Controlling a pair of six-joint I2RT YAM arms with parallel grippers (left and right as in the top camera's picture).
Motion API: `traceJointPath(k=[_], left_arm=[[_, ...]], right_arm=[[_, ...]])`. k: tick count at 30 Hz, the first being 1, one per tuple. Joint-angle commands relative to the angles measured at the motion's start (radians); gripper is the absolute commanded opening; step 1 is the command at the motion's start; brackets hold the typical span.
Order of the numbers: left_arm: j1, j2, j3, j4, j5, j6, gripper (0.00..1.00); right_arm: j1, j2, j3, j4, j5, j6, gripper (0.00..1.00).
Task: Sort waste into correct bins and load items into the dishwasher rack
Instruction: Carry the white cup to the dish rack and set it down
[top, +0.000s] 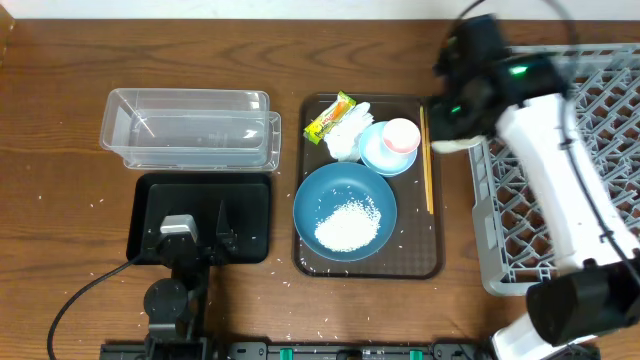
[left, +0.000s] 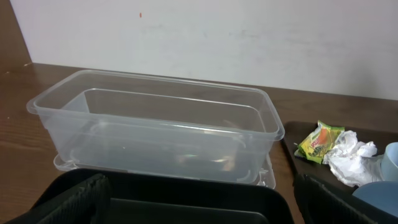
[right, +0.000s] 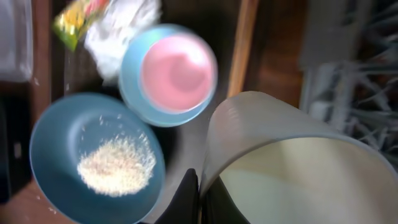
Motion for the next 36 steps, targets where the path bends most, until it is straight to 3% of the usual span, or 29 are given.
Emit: traceJointPath(k=[1, 4, 10, 18, 26, 36], left_arm=[[0.004, -0.006, -0.019, -0.037, -0.012, 0.006, 0.96], [0.004, -0.006, -0.019, -0.037, -0.012, 0.006, 0.97], [0.004, -0.006, -0.019, -0.037, -0.012, 0.006, 0.96], [0.004, -0.006, -0.019, -0.037, -0.012, 0.006, 0.96], [0.004, -0.006, -0.019, -0.037, -0.012, 0.006, 0.97], [0.004, -0.006, -0.019, -0.037, -0.012, 0.006, 0.97]], right_arm=[[-0.141, -0.003, 0.039, 0.003, -0.244, -0.126, 0.01], [-0.28, -0.002, 0.035, 0.011, -0.426, -0.21, 0.01], [-0.536, -0.002, -0.006, 0.025, -0.568, -0.248, 0.01], [-0.756, -0.002, -0.187, 0.091, -0.887, -0.364, 0.0], [-0.863, -0.002, -0.397, 0.264, -1.046, -0.353, 0.01], [-0.83, -0.002, -0.522, 0.414, -1.12, -0.325, 0.01]])
